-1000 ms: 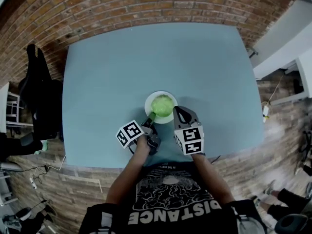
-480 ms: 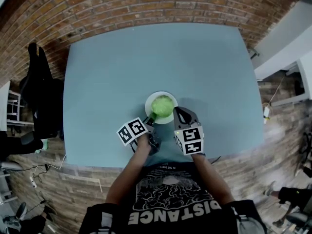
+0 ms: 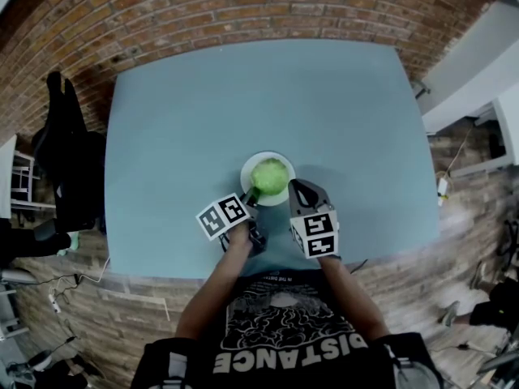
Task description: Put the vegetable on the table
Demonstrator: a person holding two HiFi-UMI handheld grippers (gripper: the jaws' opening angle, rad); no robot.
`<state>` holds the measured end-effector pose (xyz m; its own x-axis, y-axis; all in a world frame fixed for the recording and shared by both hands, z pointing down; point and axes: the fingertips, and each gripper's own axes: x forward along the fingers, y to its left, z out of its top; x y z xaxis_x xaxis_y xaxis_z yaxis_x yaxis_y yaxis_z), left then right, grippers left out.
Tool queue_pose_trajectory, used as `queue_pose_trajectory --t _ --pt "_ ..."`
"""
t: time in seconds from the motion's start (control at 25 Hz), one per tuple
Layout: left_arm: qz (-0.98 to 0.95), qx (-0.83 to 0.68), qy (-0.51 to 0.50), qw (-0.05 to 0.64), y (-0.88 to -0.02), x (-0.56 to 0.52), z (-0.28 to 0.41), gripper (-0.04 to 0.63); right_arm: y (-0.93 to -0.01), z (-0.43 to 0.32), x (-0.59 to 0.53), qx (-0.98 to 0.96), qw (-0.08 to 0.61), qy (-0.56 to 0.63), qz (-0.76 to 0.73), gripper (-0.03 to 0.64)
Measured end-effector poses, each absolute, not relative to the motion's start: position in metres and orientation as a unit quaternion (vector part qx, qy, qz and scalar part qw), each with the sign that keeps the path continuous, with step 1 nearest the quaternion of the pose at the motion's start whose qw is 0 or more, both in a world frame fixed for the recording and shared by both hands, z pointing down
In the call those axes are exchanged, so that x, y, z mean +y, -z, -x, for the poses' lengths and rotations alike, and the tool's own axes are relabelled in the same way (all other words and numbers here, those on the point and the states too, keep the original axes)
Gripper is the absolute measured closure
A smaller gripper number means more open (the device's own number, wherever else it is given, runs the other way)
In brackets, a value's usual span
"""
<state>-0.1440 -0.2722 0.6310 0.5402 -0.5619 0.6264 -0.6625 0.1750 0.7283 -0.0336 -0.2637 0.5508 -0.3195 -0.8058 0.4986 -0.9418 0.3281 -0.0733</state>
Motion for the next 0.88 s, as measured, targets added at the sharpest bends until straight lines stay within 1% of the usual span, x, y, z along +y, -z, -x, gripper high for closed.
queue_pose_trajectory --t 0.32,0.44,0.76,0.8,0.88 --pt "-0.687 -0.504 -0.091 0.516 -0.623 -0.28 0.147 0.531 -0.549 0.034 -0.265 -0.793 0.191 -0.172 -0.552 0.607" --pt "-0.694 -0.517 -0.123 0.485 -0.624 -0.281 0.152 0.513 -0.552 0.034 -0.264 -0.794 0.195 -0.171 -0.55 0.607" --pt "-0.716 -0.519 -0.187 0.427 -0.627 -0.279 0.155 0.508 -0.551 0.036 -0.264 -0.796 0.194 -0.168 -0.548 0.607" --pt "-0.72 -0.52 -0.194 0.416 -0.626 -0.279 0.156 0.505 -0.552 0.036 -0.263 -0.796 0.195 -0.168 -0.548 0.607" --pt "-0.731 -0.532 -0.209 0.373 -0.617 -0.283 0.161 0.506 -0.552 0.037 -0.262 -0.795 0.198 -0.168 -0.547 0.607"
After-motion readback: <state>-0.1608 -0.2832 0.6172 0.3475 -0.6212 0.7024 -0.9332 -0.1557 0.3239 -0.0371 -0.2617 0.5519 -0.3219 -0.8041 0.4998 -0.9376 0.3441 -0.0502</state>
